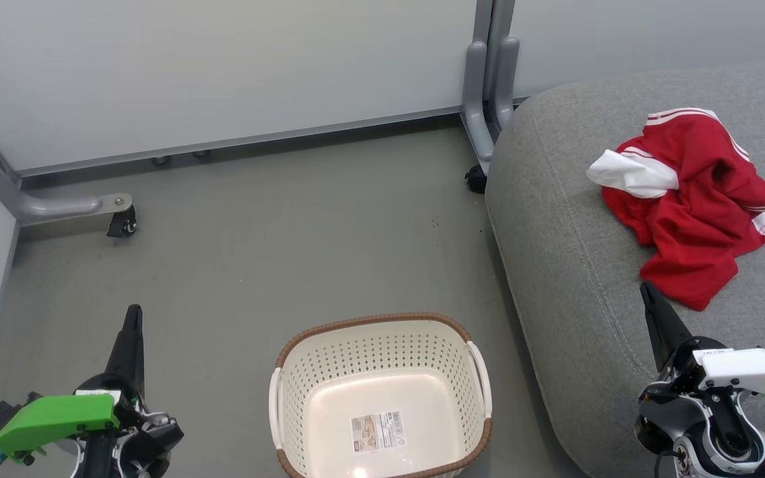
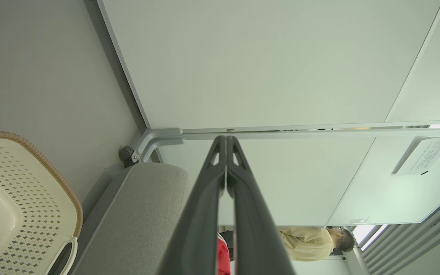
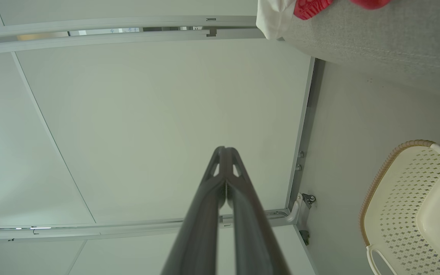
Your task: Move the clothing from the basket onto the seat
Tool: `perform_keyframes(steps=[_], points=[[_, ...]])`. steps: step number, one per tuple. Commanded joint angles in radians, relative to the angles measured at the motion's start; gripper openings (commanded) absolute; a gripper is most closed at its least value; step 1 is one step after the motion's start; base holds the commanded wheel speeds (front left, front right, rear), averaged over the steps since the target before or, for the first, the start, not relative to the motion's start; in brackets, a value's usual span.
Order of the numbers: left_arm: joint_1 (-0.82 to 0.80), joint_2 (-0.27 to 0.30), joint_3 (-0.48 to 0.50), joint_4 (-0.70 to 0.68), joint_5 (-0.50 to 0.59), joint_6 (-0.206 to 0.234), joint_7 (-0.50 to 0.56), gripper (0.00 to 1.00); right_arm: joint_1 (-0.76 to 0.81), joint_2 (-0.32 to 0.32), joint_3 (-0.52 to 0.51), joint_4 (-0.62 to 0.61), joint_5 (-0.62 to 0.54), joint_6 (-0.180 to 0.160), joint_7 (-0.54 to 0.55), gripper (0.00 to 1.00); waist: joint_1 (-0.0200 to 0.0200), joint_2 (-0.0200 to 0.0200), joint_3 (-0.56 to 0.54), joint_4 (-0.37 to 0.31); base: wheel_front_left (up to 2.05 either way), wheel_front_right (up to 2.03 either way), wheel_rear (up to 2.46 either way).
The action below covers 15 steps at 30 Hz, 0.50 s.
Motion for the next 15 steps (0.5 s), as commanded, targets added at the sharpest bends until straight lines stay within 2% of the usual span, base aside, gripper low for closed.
perform_keyframes(steps=[1, 15], points=[[-0.011, 0.005, 0.003, -0.002, 0.001, -0.004, 0.004, 0.0, -0.005, -0.001, -0.002, 0.001, 0.004, 0.0, 0.005, 0.0, 0.0, 0.0, 0.0, 0.0, 0.0, 0.0, 0.0], [-0.011, 0.005, 0.003, -0.002, 0.001, -0.004, 0.004, 0.0, -0.005, -0.001, -0.002, 0.001, 0.004, 0.0, 0.004, 0.0, 0.0, 0.0, 0.0, 0.0, 0.0, 0.0, 0.0]])
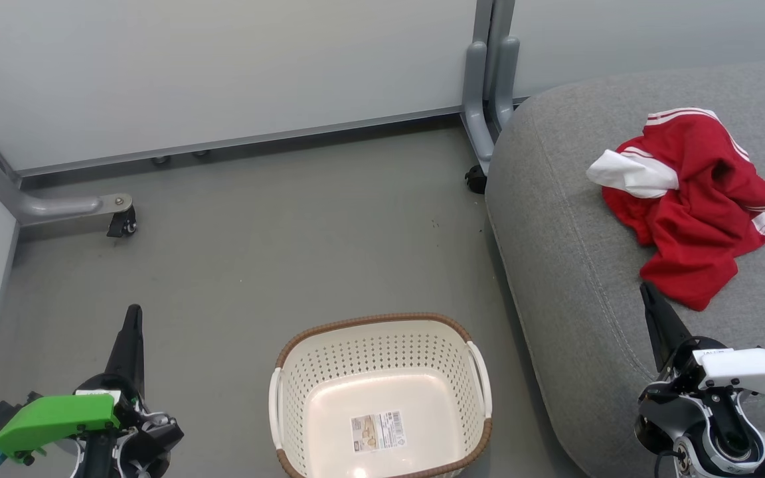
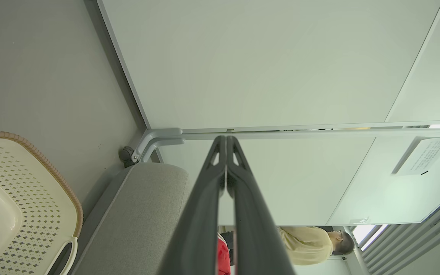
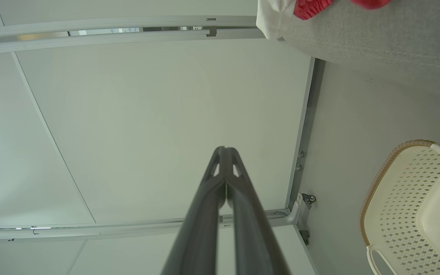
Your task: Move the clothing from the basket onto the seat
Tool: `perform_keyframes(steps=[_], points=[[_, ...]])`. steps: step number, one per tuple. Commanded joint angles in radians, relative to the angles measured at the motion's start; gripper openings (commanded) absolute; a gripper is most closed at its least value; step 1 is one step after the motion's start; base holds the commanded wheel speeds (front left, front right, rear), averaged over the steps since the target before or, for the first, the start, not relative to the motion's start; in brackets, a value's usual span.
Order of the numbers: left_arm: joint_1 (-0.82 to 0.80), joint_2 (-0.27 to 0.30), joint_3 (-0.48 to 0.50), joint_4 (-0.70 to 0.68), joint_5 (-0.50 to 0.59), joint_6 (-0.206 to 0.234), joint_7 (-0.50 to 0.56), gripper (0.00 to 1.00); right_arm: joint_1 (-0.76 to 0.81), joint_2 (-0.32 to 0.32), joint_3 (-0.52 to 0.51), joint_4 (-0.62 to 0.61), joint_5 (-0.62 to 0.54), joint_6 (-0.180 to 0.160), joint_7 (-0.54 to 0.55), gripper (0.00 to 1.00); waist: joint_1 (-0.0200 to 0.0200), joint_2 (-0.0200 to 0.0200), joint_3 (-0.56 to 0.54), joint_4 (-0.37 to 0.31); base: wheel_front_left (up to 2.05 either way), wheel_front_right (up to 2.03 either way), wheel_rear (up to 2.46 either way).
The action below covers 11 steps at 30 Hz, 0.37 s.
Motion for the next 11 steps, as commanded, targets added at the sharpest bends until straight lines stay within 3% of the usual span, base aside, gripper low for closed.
perform_keyframes(steps=[1, 11], points=[[-0.011, 0.005, 0.003, -0.002, 0.001, -0.004, 0.004, 0.0, -0.005, -0.001, -0.002, 0.001, 0.004, 0.0, 0.004, 0.0, 0.0, 0.0, 0.0, 0.0, 0.0, 0.0, 0.0], [-0.011, 0.005, 0.003, -0.002, 0.001, -0.004, 0.004, 0.0, -0.005, -0.001, -0.002, 0.001, 0.004, 0.0, 0.004, 0.0, 0.0, 0.0, 0.0, 0.0, 0.0, 0.0, 0.0]])
